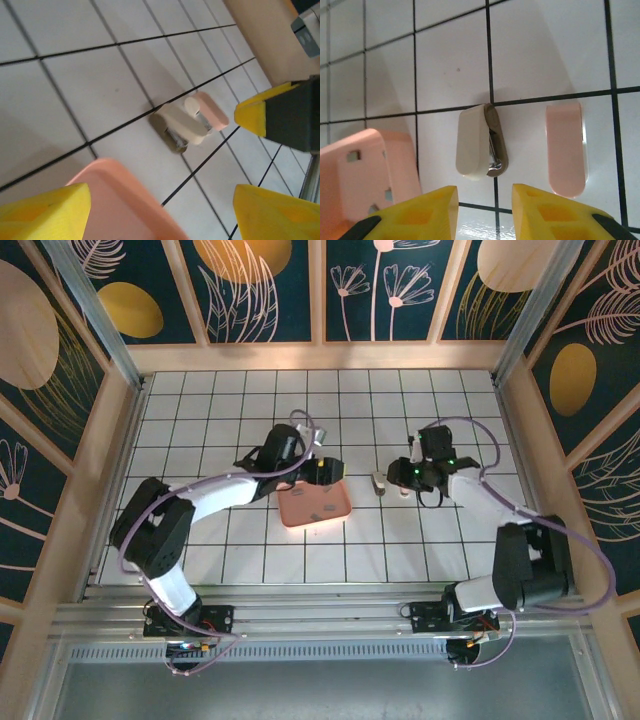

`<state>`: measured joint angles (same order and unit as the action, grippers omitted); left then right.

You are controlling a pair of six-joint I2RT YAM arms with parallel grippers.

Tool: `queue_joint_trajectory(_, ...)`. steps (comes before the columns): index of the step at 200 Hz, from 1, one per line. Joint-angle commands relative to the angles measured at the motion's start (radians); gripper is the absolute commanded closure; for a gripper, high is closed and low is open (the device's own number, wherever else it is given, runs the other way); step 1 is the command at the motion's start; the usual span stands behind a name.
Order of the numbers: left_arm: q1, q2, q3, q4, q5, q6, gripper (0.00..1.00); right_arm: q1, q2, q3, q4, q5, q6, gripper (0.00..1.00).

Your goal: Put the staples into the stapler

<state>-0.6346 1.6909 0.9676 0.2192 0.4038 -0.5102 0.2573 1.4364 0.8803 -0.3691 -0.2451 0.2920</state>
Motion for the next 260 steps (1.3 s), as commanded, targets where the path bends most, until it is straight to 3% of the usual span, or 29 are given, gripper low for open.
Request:
queue_joint_trajectory(1, 0.016, -0.071, -0.091, 0.122, -0.062, -0.073, 0.24, 0.035, 0.069, 0.067, -0.091, 0.064, -0.05, 0.65)
queue_joint_trajectory(76, 0.028, -0.071, -0.106, 0.112, -0.073, -0.071, 0.24, 0.078, 0.234, 0.158, -0.105, 0.071, -0.045, 0.67)
queue_joint_trajectory(173, 0.028, -0.045, -0.073, 0.09, -0.065, -0.06, 0.24, 0.083, 0.265, 0.046, -0.087, 0.11, -0.015, 0.81)
queue_joint_trajectory(218, 0.028, -0.05, -0.063, 0.072, -0.069, -0.05, 0.24, 0.082, 0.266, 0.023, -0.077, 0.118, 0.004, 0.82)
queue_joint_trajectory(260, 0.028, -0.06, -0.048, 0.058, -0.081, -0.04, 0.23, 0.081, 0.197, 0.098, -0.078, 0.084, -0.005, 0.61)
